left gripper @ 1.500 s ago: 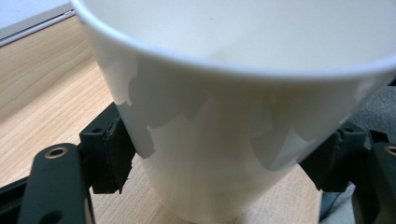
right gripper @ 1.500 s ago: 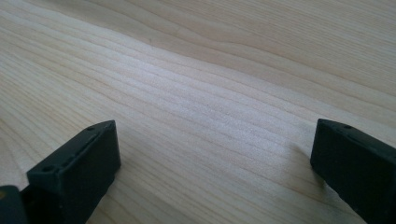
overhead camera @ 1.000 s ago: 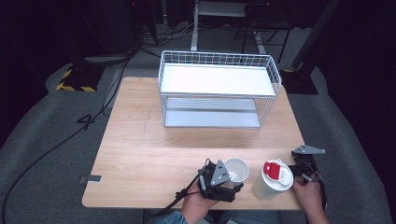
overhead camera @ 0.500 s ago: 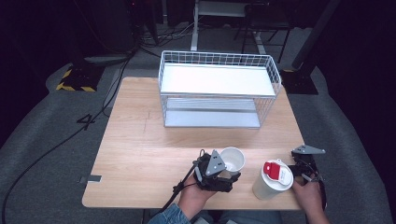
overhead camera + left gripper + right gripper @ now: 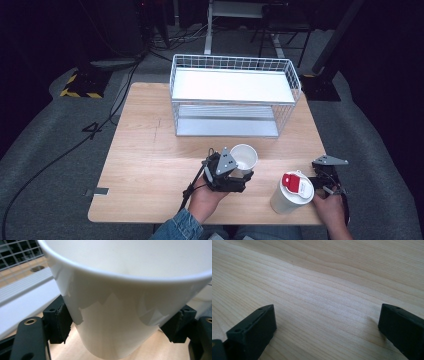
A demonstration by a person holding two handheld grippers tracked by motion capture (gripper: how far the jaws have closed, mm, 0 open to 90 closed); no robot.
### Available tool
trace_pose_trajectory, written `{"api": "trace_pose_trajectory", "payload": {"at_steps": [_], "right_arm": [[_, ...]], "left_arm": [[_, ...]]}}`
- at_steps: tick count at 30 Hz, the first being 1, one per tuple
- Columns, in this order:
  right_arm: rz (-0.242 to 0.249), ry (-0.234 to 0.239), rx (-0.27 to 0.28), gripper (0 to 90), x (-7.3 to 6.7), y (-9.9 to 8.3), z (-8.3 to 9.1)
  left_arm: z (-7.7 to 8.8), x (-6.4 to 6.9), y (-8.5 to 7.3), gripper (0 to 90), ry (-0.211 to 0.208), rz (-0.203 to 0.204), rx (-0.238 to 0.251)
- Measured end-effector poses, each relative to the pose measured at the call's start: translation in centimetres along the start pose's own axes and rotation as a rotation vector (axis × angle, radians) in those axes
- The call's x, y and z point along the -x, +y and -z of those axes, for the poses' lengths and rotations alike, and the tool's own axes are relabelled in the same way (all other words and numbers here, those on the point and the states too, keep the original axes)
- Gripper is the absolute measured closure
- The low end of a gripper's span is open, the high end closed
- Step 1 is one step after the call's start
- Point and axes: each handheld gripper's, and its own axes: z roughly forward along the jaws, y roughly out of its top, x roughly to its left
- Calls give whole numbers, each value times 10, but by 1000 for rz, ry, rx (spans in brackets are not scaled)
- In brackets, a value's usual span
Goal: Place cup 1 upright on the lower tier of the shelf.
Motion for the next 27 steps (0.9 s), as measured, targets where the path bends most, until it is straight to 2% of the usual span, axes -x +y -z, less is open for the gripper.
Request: {"api": "trace_pose_trajectory", "payload": {"at_steps": [11, 17, 21, 27], "right_arm": [[-1, -2, -1, 17, 0, 0, 0], [-3, -2, -1, 17, -1, 0, 0], [-2, -4, 2, 17, -1, 0, -1], [-1, -3, -1, 17, -1, 1, -1]], "left_arm": [[-13, -33, 11, 229, 79, 21, -1], [-22, -47, 12, 228, 124, 28, 0], [-32, -60, 9, 228, 155, 85, 4], [-39, -68, 7, 228, 186, 95, 8]]}}
